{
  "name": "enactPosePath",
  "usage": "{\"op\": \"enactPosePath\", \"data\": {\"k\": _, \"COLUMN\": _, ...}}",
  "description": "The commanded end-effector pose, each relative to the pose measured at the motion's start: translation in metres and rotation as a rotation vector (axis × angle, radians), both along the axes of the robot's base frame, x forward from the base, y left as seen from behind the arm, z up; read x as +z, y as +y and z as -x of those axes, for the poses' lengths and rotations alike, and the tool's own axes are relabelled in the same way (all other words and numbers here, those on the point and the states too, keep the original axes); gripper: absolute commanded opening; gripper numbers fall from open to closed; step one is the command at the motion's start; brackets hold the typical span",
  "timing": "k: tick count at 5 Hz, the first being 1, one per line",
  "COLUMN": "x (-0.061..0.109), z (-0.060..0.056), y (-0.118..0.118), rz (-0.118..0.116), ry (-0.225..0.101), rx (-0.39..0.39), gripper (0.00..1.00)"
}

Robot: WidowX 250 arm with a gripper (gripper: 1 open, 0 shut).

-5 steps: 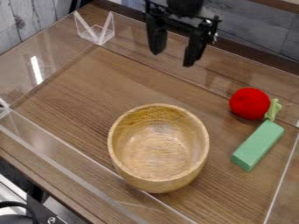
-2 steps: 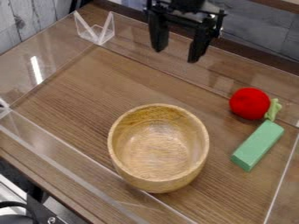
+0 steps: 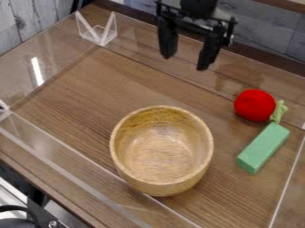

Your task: Remove the green stick from the brown bowl and put it on the table

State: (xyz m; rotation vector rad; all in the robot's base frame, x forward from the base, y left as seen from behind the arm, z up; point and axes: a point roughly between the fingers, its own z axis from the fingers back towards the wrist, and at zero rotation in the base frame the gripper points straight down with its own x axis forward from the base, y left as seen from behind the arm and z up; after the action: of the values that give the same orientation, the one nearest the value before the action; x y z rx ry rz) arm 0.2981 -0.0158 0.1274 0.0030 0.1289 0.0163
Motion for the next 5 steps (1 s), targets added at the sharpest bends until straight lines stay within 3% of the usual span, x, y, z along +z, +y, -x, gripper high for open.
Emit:
{"op": "enactPosePath", "data": {"k": 1, "x": 0.011, "z": 0.001, "y": 0.000, "rz": -0.007, "ry": -0.056, "rx": -0.022, "gripper": 1.00}}
{"op": "enactPosePath", "data": {"k": 3, "x": 0.018, "z": -0.004, "y": 0.035, "rz": -0.015, "ry": -0.079, "rx": 0.088, "gripper": 1.00}}
{"op": "enactPosePath", "data": {"k": 5, "x": 0.027, "z": -0.001, "y": 0.036, "rz": 0.000, "ry": -0.088, "rx": 0.148, "gripper": 1.00}}
